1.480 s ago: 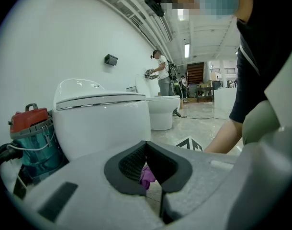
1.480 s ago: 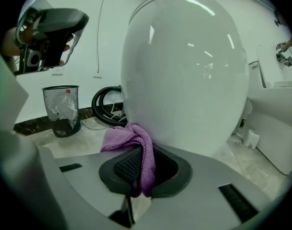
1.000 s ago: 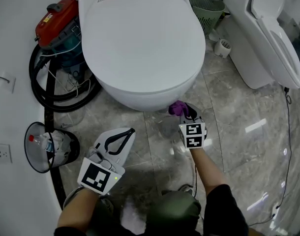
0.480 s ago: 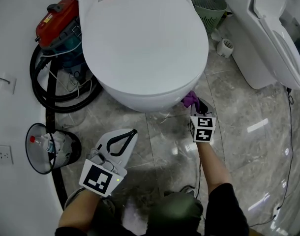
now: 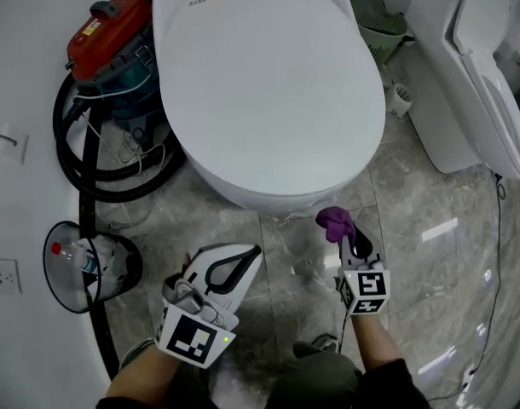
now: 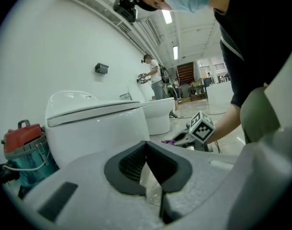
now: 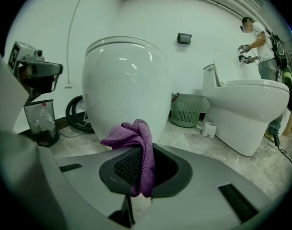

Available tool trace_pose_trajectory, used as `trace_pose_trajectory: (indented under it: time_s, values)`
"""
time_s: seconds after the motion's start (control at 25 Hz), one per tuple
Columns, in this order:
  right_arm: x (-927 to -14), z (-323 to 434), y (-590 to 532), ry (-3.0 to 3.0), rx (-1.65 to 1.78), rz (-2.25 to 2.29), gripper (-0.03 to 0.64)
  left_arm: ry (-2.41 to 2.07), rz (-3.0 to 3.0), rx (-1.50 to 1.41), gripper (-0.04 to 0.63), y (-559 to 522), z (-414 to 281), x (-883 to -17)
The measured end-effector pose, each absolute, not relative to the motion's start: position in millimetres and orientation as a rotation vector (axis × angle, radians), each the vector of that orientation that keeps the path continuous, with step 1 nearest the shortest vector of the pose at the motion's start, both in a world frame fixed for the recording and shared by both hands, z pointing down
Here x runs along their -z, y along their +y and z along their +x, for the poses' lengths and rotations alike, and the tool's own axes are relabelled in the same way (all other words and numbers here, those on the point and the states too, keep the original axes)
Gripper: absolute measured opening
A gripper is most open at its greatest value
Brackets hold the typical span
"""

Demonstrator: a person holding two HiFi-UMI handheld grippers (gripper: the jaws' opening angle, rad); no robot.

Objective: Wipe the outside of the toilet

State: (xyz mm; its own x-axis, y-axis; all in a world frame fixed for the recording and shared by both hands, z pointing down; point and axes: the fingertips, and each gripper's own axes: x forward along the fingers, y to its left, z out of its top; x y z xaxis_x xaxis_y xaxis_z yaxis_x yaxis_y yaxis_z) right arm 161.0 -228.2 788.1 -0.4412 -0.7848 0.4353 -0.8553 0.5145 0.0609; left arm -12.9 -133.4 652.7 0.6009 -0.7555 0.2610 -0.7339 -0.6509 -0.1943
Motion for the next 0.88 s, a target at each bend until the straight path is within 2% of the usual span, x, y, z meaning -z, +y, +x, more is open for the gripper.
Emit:
trace_pose_trajectory:
  time_s: [0.12,0.56,0.88]
  values:
    - [-771,143,-194,-2.404,-0.228,1.226,0.04,1.216,-2.721,0.41,0.003,-133,-3,-637]
    - [-705,96,-122,-2.37,-0.476,1.272,0.04,1.062,-2.679,0.666,0.003,-100,8,-657]
    - [-556,110,-85,-2.306,-0.609,1.432,0.04,1.095,-2.754,0.68,0.003,-54,3,-545]
